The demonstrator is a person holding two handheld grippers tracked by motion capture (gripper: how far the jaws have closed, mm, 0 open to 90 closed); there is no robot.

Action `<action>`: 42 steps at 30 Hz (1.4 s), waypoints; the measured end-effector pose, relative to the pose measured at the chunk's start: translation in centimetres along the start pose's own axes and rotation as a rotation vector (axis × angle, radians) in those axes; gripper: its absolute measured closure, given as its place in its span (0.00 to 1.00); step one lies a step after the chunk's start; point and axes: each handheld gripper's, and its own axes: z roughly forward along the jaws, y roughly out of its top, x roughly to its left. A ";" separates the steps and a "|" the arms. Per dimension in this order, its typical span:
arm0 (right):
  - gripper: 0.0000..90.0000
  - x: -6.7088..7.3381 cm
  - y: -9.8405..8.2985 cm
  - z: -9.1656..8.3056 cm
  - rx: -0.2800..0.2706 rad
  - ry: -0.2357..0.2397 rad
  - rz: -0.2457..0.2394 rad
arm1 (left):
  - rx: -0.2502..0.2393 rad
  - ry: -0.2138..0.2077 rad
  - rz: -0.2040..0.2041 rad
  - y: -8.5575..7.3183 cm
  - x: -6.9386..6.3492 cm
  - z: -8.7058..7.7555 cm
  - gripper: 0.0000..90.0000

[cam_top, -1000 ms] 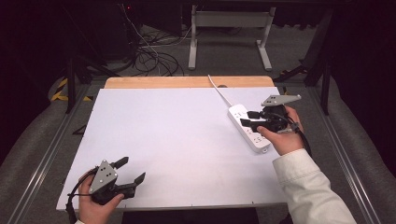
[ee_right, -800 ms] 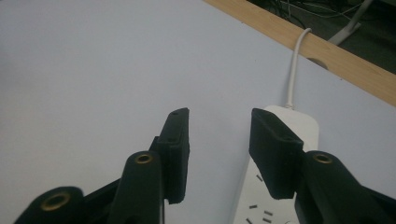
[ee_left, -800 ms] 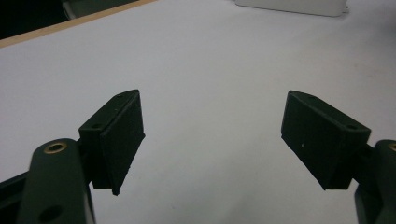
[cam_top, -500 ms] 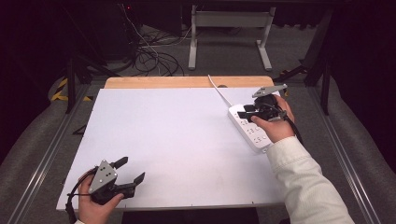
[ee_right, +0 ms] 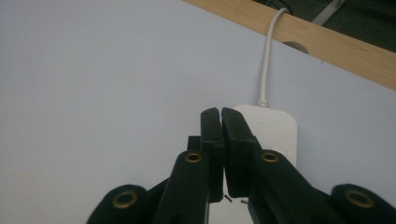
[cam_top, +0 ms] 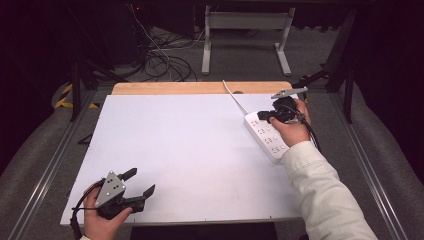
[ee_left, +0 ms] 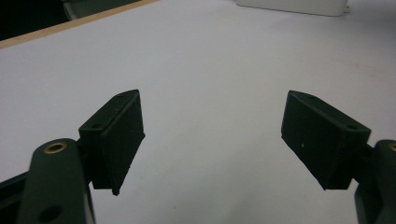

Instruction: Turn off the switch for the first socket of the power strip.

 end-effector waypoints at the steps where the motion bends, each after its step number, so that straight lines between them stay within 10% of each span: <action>1: 1.00 -0.1 0.0 0.1 0.002 -0.003 -0.007 | 0.000 0.000 0.000 0.0 0.0 0.0 0.24; 42: 1.00 -3.8 -1.1 5.5 0.115 -0.127 0.059 | 0.009 -0.008 0.002 0.0 0.0 0.3 0.24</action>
